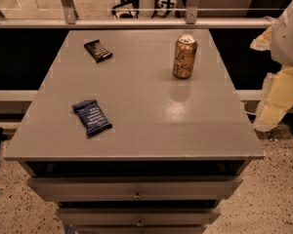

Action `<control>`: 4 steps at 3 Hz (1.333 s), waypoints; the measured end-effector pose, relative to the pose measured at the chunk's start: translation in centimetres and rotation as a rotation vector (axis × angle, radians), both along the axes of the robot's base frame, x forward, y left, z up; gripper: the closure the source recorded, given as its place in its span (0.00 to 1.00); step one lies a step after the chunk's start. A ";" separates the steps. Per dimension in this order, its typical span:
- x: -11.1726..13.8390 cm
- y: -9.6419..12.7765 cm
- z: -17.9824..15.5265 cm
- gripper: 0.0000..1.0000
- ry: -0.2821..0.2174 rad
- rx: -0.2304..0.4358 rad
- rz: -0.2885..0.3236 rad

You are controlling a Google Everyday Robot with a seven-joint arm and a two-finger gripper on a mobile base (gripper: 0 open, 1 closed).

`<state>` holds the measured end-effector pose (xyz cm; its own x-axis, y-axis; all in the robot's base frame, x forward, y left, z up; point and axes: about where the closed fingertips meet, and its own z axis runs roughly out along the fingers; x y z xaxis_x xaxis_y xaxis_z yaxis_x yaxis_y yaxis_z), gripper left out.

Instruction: Move orange can near rxbar chocolate

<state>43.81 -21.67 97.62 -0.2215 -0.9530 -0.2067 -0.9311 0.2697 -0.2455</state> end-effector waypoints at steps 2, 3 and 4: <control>1.4 0.1 -0.7 0.00 -0.019 0.031 -0.008; 9.4 1.0 -3.7 0.00 -0.084 0.218 -0.047; 14.7 2.6 -5.6 0.00 -0.122 0.346 -0.066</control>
Offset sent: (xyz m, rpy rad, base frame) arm 0.0937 0.0041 -0.0474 0.2013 -0.1014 -0.0539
